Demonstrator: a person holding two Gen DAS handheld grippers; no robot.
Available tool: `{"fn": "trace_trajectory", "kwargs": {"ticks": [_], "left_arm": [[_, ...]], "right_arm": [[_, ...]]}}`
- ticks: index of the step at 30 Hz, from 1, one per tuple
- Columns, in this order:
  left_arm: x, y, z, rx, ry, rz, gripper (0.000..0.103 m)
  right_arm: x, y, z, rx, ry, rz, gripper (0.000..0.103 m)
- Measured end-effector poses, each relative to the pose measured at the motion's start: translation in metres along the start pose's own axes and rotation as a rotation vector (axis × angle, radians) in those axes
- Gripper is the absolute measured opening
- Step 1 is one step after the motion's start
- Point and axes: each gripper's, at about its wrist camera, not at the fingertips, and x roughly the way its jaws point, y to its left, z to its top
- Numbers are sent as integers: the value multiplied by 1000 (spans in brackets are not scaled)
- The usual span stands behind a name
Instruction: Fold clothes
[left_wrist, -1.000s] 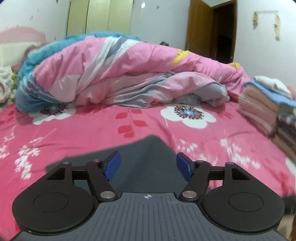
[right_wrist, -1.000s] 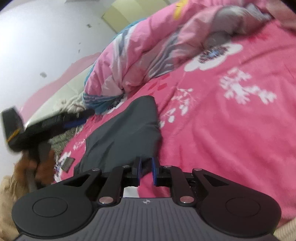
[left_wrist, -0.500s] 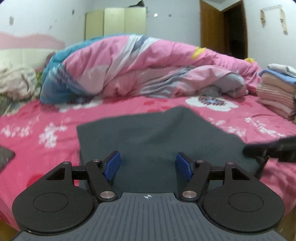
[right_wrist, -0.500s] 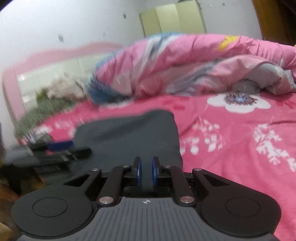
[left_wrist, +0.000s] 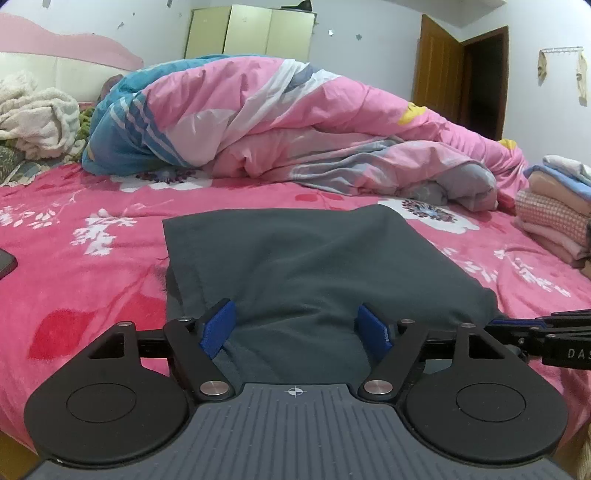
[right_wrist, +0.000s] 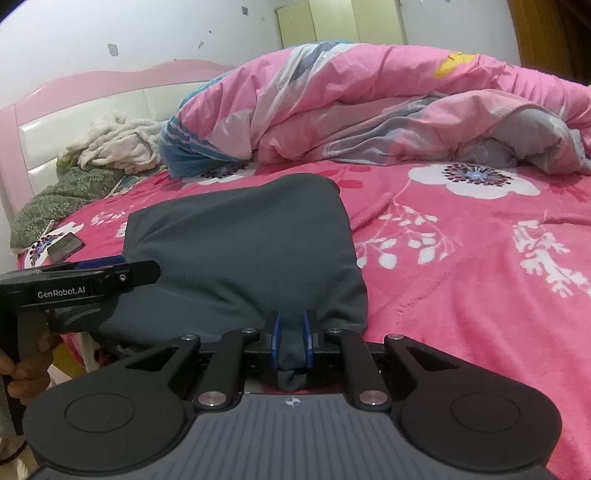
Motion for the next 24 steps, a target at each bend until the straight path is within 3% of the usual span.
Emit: {"fn": "trace_trajectory", "kwargs": {"ticks": [4, 8, 13, 17, 22, 24], "left_arm": [[-9, 3, 6, -8, 2, 12, 75], [-34, 6, 19, -8, -57, 20, 75], [-42, 0, 38, 6, -113, -41, 75], [-10, -13, 46, 48, -54, -48, 75], [37, -11, 29, 41, 106, -2, 75], [35, -8, 26, 35, 89, 5, 75]], "right_arm": [[0, 4, -3, -22, -11, -15, 14], [0, 3, -3, -15, -12, -11, 14], [0, 2, -5, 8, -20, -8, 14], [1, 3, -5, 5, -17, -12, 14], [1, 3, -2, 8, -5, -8, 15], [1, 2, 0, -2, 5, -5, 15]]}}
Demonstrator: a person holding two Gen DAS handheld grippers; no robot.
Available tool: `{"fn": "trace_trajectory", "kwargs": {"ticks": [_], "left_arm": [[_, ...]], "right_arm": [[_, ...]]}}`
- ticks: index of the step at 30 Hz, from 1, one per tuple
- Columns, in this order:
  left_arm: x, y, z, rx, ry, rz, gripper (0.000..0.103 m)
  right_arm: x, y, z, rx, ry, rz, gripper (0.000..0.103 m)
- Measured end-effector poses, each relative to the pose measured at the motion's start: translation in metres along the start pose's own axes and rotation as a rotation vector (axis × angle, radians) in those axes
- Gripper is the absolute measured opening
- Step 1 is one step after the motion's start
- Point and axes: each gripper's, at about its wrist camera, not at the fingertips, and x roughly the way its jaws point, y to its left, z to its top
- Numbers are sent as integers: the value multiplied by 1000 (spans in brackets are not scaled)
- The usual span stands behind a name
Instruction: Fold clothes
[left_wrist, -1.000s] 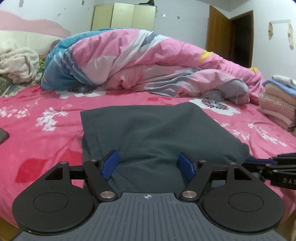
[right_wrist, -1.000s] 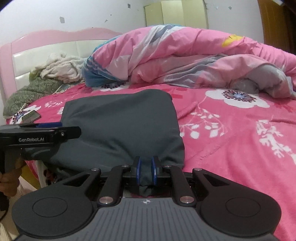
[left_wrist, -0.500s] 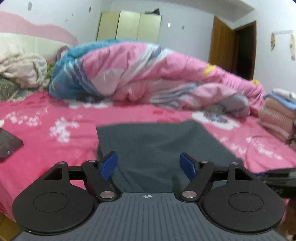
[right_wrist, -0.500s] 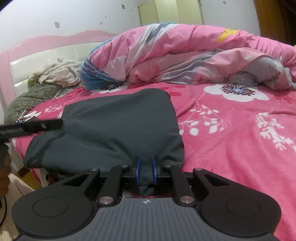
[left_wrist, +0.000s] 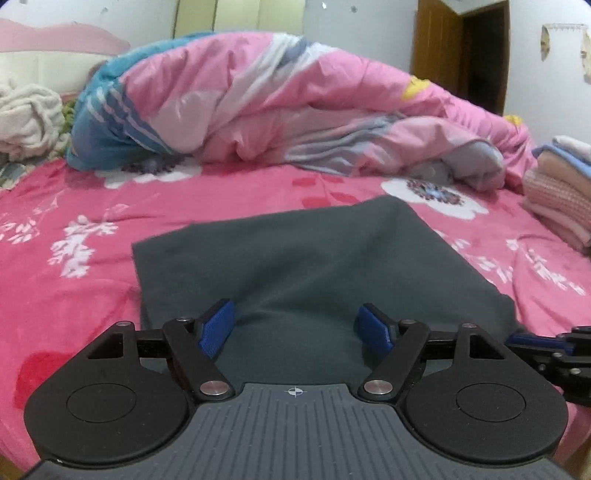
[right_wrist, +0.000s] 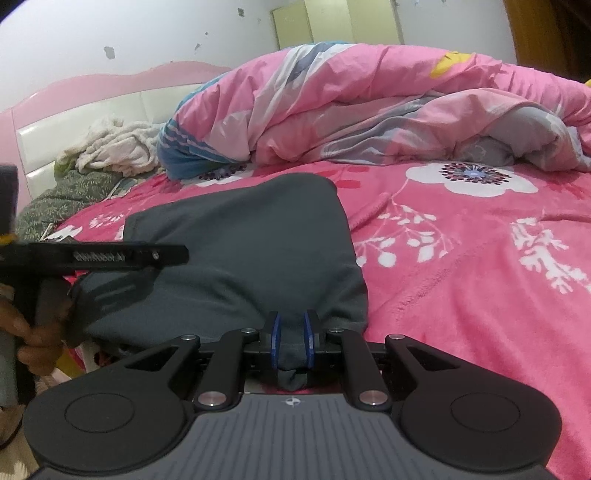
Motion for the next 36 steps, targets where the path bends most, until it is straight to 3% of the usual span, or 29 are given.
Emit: {"fn": "trace_trajectory", "kwargs": {"ticks": [4, 7, 8, 12, 15, 22, 26, 32, 36], "left_arm": [[-4, 6, -1, -25, -5, -10, 75], [-3, 11, 0, -49, -5, -13, 75], [-4, 13, 0, -59, -5, -15, 75], [-3, 17, 3, -91, -4, -6, 76], [-5, 20, 4, -108, -12, 0, 76], [-9, 21, 4, -95, -36, 61, 76], [-7, 19, 2, -68, -22, 68, 76], [-7, 21, 1, -74, -10, 62, 76], [-12, 22, 2, -82, -29, 72, 76]], "right_arm": [[0, -3, 10, 6, 44, 15, 17], [-4, -2, 27, -5, 71, 18, 40], [-7, -1, 34, -18, 60, 10, 42], [-7, 4, 67, -71, 8, 28, 42], [14, 8, 93, -78, 16, 52, 42], [105, 21, 128, -105, 183, 75, 38], [152, 21, 129, -113, 265, 22, 38], [166, 1, 150, -6, 196, -72, 38], [141, -12, 157, 54, 158, -45, 38]]}}
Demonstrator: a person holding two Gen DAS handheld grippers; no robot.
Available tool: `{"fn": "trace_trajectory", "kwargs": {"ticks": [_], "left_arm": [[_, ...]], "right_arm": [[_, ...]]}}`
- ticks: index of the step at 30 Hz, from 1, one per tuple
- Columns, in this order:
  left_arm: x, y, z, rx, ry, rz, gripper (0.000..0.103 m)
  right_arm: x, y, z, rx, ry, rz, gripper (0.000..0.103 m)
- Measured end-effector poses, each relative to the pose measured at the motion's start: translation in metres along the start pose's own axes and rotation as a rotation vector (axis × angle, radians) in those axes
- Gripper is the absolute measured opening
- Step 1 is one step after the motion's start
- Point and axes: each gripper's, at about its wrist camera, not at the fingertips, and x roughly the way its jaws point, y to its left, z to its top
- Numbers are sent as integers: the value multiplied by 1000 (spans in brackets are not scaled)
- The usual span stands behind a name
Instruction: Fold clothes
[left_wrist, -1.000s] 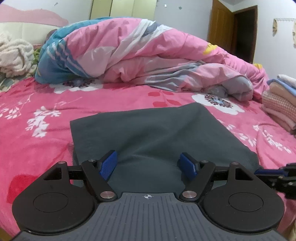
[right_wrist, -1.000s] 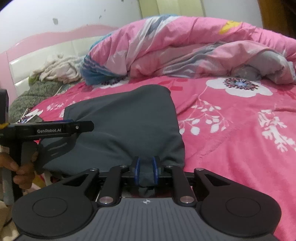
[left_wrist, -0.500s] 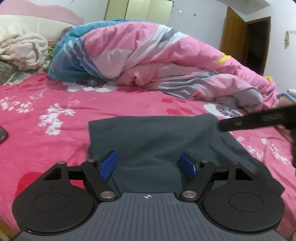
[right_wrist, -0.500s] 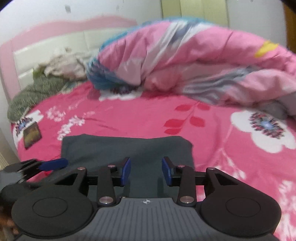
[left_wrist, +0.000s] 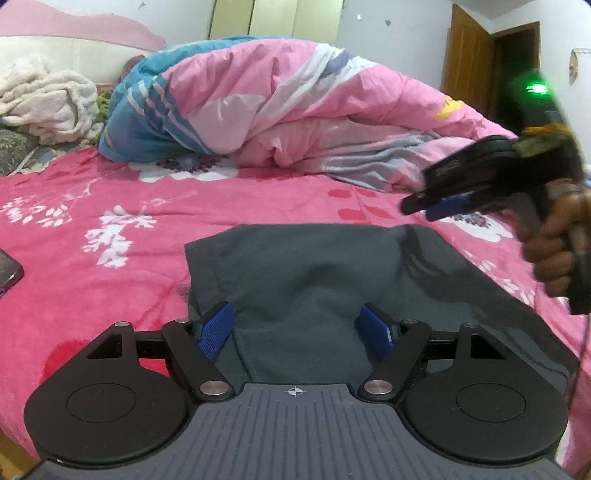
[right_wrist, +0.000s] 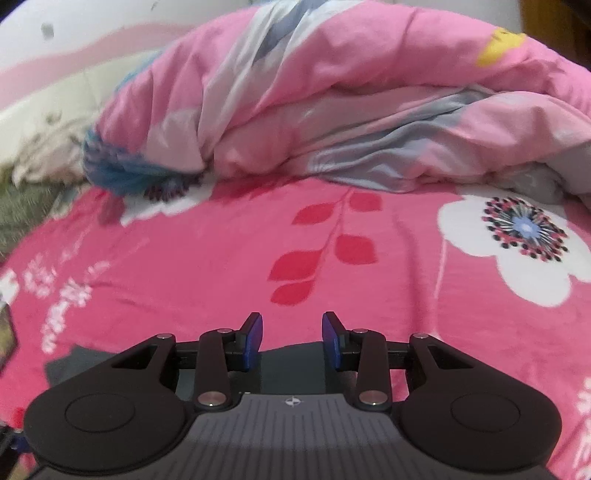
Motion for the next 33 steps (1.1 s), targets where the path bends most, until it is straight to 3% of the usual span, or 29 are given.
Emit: {"fn": "trace_trajectory", "kwargs": {"ticks": [7, 10, 12, 16, 20, 25, 29, 33], "left_arm": [[0, -2, 3, -2, -15, 26, 76], [1, -4, 1, 17, -19, 42, 76], [1, -4, 0, 25, -19, 52, 76], [0, -2, 0, 19, -21, 49, 76], [-4, 0, 2, 3, -44, 51, 76], [-14, 5, 6, -43, -100, 30, 76], [-8, 1, 4, -15, -68, 38, 76], [-1, 0, 0, -2, -24, 60, 76]], "right_arm": [[-8, 42, -16, -190, 138, 229, 39], [12, 71, -21, -272, 206, 246, 40], [26, 78, -18, -256, 216, 217, 40], [35, 62, 4, -70, 155, 139, 41], [0, 40, 11, 14, 64, 171, 41], [-47, 33, -15, -59, 23, 196, 41], [-73, 36, -51, -140, 18, 220, 42], [-89, 43, -95, -251, 1, 167, 42]]}}
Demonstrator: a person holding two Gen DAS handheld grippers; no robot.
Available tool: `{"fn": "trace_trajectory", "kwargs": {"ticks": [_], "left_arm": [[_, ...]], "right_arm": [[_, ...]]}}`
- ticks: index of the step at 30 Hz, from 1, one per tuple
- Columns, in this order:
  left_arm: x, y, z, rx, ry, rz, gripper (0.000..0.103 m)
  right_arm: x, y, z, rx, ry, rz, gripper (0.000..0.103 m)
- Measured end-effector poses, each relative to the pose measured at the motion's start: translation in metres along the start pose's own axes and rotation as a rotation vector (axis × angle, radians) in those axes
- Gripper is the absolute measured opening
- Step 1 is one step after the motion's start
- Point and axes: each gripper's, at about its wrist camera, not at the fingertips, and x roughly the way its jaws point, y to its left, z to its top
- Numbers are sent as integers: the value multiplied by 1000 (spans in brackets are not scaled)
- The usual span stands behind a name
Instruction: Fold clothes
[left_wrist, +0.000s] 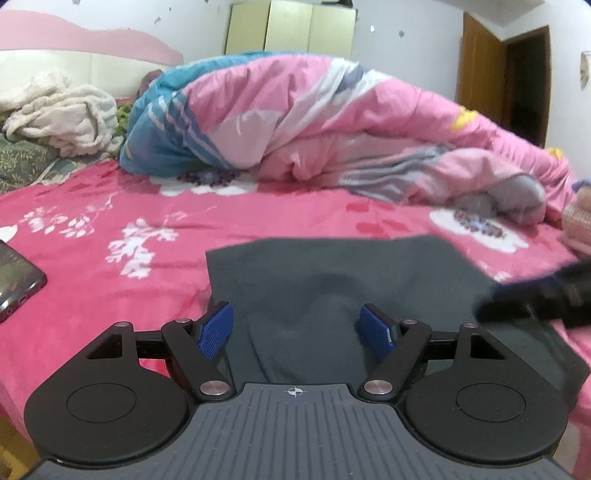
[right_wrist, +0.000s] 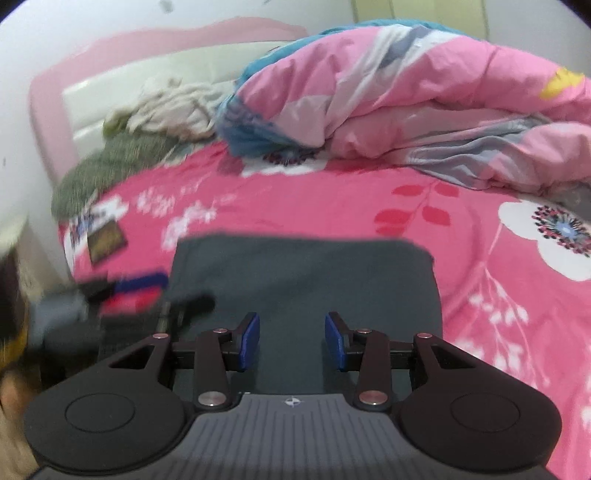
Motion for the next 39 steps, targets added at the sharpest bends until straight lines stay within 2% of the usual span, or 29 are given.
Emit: {"fn": "trace_trajectory", "kwargs": {"ticks": [4, 8, 13, 15, 20, 27, 30, 35, 39], "left_arm": [[-2, 2, -2, -11, 0, -1, 76], [-2, 2, -3, -10, -1, 1, 76], [-4, 2, -3, -12, -12, 3, 76], [-6, 4, -3, -17, -24, 2, 76], [-6, 5, -3, -21, -29, 2, 76], [-7, 7, -5, -18, -27, 5, 78], [-7, 8, -5, -19, -27, 3, 79], [-8, 10, -5, -22, -24, -3, 80], [-9, 10, -6, -19, -24, -3, 81]], "right_arm": [[-18, 2, -38, -39, -7, -93, 42], [-46, -11, -63, 22, -12, -116, 42], [-79, -16, -76, 48, -17, -201, 42], [-92, -16, -74, 67, -59, -219, 42], [-97, -4, -54, 62, -163, -169, 42], [-56, 41, -29, -53, -190, -33, 42], [-34, 57, -25, -103, -166, 0, 42], [-2, 68, -33, -102, -63, 13, 42], [-8, 74, -47, -103, -72, 75, 42]]}}
